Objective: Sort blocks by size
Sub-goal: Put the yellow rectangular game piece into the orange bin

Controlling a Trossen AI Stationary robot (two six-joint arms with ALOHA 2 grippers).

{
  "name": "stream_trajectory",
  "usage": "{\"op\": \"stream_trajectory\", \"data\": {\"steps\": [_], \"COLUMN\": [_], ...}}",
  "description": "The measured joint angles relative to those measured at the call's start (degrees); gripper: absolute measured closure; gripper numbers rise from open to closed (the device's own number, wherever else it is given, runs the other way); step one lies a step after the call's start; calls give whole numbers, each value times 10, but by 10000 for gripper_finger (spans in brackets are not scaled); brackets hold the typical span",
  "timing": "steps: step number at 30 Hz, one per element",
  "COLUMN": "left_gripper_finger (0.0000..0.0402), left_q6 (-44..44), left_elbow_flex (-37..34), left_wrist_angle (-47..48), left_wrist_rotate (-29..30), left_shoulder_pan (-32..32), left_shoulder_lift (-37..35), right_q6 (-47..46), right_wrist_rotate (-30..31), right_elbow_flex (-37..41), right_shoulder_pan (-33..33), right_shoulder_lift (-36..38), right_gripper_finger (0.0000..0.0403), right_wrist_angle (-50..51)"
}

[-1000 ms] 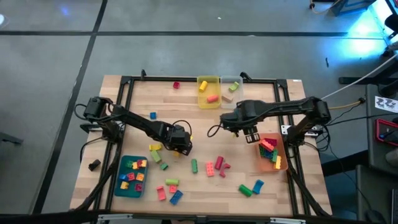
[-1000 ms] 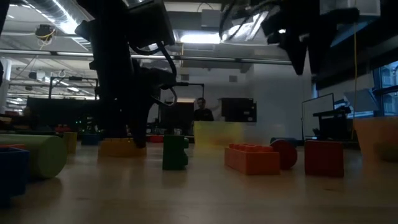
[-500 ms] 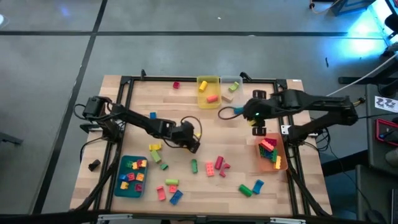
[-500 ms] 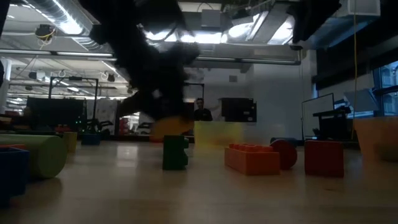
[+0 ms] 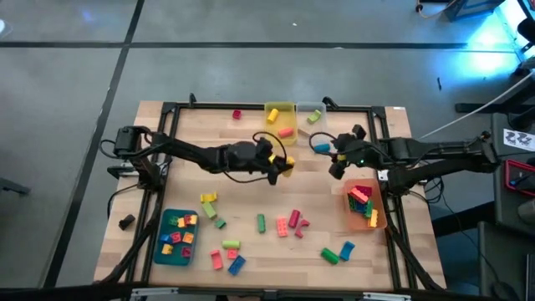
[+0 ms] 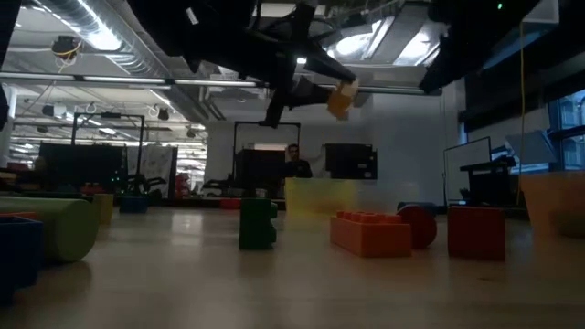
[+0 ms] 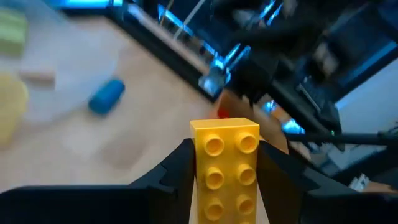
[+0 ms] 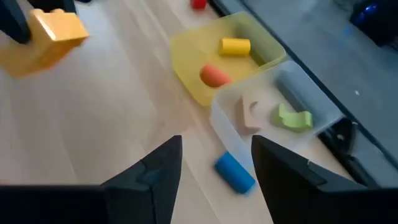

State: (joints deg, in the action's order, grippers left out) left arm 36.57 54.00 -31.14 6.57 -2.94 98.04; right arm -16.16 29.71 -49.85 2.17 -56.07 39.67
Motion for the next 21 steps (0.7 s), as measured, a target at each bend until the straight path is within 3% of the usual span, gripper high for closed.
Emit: {"op": "stream_trajectory", "data": {"steps": [9, 16, 21], "left_gripper_finger": [271, 270, 270], "left_q6": [-40, -55, -85], "left_elbow_flex": [0, 0, 0], "left_wrist_angle": [-76, -79, -88], "left_wrist_rotate": [18, 62, 96], "left_shoulder_pan": [-61, -85, -89], "left_shoulder_lift": [0, 0, 0], "right_q6": [13, 119, 135], "right_wrist_rotate": [-28, 19, 75], "right_elbow_flex": [130, 145, 146], "right_shoulder_pan": [1, 1, 1], "right_shoulder_lift": [-30, -112, -177], "right_gripper_finger": [210, 210, 210], "right_wrist_angle": [-275, -490, -626]}}
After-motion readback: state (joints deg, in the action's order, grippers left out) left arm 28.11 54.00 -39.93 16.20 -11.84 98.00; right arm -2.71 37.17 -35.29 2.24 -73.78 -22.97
